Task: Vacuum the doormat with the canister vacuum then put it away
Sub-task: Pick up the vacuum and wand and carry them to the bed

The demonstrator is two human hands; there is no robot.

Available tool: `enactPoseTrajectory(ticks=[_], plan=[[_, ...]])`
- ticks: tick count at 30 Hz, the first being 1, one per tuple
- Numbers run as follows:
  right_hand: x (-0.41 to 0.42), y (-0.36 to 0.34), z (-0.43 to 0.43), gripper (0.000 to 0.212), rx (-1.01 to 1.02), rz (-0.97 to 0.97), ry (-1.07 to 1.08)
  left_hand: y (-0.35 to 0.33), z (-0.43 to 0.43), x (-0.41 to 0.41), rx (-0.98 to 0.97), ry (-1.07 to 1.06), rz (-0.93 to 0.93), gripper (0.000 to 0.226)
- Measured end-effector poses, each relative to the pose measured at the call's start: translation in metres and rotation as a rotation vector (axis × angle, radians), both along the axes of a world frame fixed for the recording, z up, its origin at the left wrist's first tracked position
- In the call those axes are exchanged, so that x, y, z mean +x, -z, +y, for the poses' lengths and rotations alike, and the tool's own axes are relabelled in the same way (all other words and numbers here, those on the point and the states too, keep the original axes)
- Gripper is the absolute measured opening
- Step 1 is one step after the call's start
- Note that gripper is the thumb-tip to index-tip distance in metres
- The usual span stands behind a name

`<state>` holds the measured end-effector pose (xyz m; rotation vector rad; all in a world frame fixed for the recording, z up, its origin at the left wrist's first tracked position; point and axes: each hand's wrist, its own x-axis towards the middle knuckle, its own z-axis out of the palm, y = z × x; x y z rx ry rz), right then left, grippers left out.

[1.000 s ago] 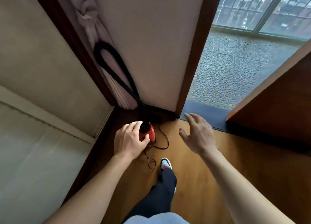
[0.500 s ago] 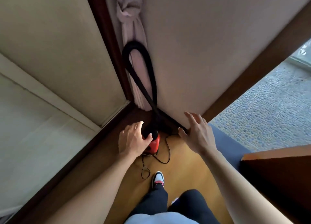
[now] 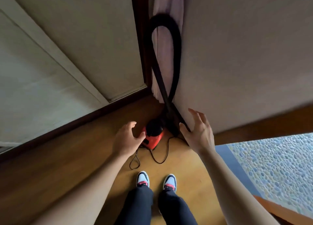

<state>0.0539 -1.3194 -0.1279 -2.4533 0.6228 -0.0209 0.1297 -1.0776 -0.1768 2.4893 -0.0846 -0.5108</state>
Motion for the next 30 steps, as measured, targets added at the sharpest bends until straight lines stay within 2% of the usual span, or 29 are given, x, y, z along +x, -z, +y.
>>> enactPoseTrajectory(ticks=[3, 8, 14, 18, 23, 30], plan=[[0.014, 0.053, -0.011, 0.062, 0.032, -0.03, -0.004, 0.055, -0.007, 0.0, 0.01, -0.045, 0.042, 0.057], [0.053, 0.165, -0.025, 0.064, 0.028, -0.029, -0.046, 0.168, -0.019, 0.02, 0.066, -0.011, 0.041, 0.06], [0.089, 0.3, -0.03, 0.067, -0.054, -0.097, -0.178, 0.299, -0.043, 0.04, 0.266, 0.185, -0.134, 0.064], [0.115, 0.369, -0.037, 0.074, -0.087, -0.192, -0.183, 0.375, -0.065, 0.056, 0.275, 0.207, -0.195, 0.067], [0.156, 0.431, -0.051, 0.078, -0.026, -0.443, -0.144, 0.455, -0.088, 0.07, 0.263, 0.142, -0.191, 0.064], [0.211, 0.459, -0.059, 0.066, 0.008, -0.652, -0.183, 0.493, -0.105, 0.092, 0.156, -0.001, -0.167, 0.048]])
